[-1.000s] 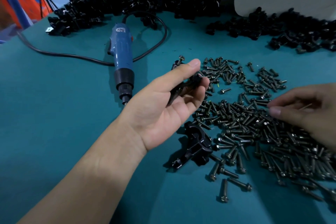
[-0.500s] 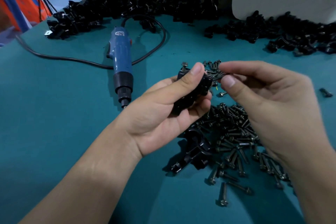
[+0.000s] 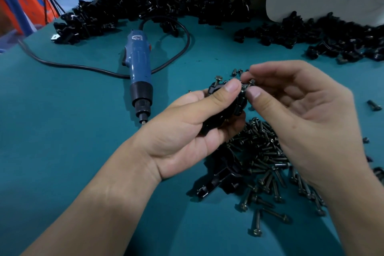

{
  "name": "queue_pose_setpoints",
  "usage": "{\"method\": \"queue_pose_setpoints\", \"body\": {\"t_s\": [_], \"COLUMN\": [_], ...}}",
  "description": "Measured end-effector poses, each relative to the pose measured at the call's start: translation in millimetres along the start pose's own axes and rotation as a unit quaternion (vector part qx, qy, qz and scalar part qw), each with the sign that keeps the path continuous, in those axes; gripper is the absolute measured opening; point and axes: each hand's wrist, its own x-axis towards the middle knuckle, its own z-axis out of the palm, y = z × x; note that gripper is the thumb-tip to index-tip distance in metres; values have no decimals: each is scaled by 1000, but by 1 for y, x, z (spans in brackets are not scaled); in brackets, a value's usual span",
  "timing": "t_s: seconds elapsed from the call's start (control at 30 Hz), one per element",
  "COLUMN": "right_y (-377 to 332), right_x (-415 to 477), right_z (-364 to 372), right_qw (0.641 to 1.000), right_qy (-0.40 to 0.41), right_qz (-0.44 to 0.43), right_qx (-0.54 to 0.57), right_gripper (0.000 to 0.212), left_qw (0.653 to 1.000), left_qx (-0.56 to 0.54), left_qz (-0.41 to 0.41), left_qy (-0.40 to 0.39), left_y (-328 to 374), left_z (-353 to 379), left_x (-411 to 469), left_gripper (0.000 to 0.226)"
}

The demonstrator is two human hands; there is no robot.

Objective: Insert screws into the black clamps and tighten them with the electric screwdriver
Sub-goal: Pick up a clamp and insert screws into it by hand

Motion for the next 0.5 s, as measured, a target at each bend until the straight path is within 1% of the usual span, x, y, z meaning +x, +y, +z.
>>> {"method": "queue_pose_setpoints", "body": {"t_s": [0.1, 0.2, 0.33, 0.43, 0.5], "right_y": [-4, -7, -7, -7, -9], "right_x": [0, 0, 0, 0, 0], "right_z": [-1, -4, -6, -6, -6], "right_qw": [1000, 997, 988, 989, 987], "right_qy": [-13, -36, -52, -45, -40], "right_qz": [15, 16, -2, -9, -18], "right_qx": [-15, -62, -142, -143, -158], "right_gripper": [21, 23, 28, 26, 20], "left_qw": [1000, 1000, 1000, 1000, 999], "left_qx": [15, 17, 21, 24, 30], "left_qz": [-1, -4, -5, -2, 0], "left_qy": [1, 7, 5, -8, -15], "left_y": [0, 0, -1, 0, 0], "left_z": [0, 0, -2, -3, -3], "left_x": [0, 0, -1, 0, -1], "left_gripper": [34, 39, 35, 33, 32]}}
